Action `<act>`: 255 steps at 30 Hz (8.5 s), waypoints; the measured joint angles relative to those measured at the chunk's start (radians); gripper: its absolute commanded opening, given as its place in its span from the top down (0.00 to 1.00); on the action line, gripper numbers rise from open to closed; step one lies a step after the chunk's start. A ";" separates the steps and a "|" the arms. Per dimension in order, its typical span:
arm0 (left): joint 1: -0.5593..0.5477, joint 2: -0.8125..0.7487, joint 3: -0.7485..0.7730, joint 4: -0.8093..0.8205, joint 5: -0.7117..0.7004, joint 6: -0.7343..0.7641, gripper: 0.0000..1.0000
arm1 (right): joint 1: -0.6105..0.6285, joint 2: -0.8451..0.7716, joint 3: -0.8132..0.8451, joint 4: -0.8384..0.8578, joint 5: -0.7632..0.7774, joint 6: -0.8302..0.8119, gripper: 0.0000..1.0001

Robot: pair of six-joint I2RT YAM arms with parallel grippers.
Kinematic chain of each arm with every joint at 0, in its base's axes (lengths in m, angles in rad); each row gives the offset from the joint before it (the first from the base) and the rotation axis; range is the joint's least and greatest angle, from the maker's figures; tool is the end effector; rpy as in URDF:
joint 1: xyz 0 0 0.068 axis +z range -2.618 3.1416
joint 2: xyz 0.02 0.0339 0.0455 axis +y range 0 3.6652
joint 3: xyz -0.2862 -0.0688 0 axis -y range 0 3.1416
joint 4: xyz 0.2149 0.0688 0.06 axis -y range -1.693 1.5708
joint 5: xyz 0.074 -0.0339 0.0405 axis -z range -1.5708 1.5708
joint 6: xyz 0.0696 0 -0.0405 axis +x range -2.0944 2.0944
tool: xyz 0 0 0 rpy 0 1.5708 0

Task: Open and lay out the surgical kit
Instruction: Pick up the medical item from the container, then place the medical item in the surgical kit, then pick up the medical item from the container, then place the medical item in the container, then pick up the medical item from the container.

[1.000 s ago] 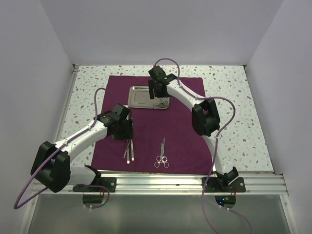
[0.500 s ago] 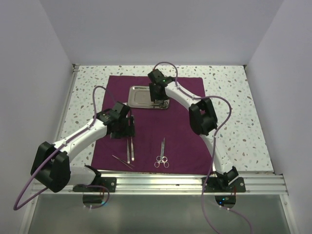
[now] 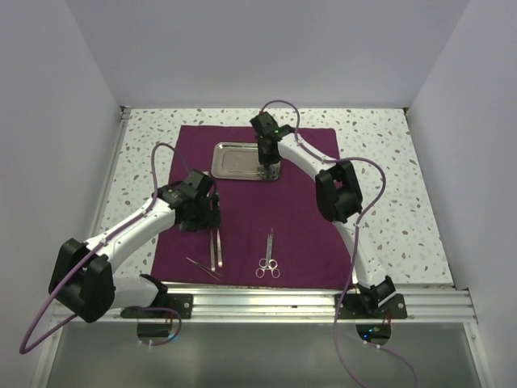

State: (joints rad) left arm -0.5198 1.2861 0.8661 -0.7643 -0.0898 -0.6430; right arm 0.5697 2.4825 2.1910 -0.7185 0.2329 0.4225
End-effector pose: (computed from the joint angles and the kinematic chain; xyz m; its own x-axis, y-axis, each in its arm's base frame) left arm 0.1891 -0.1010 0.2226 -0.9224 -0.1602 -0.3515 -0.1096 0.9811 -0.1595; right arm 0.4673 0.2803 0.1645 -0.8232 -0.0535 -0.5652 -0.0920 0.9950 0.0398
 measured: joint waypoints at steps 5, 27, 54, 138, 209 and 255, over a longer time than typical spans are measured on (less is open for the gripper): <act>0.000 0.000 0.021 -0.020 -0.013 0.003 0.27 | -0.001 0.001 0.000 0.002 -0.001 0.011 1.00; 0.000 -0.006 0.081 -0.033 -0.069 0.040 0.28 | 0.002 -0.076 0.054 -0.046 -0.023 0.021 1.00; 0.146 0.439 0.425 0.099 -0.025 0.218 0.35 | 0.285 -0.788 -1.141 0.147 -0.260 0.412 0.78; 0.160 0.311 0.319 0.071 0.002 0.254 0.41 | -0.014 0.002 0.018 -0.135 -0.122 0.144 1.00; 0.160 0.050 0.268 -0.048 -0.075 0.243 0.29 | -0.021 -0.078 -0.123 -0.043 -0.145 0.200 0.90; 0.160 0.091 0.269 -0.048 -0.081 0.243 0.32 | -0.019 -0.288 -0.157 -0.021 -0.209 0.203 0.03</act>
State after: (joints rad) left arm -0.3599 1.3769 1.1351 -0.8120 -0.1707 -0.4004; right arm 0.5503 2.1941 2.0342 -0.7391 0.0238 0.6250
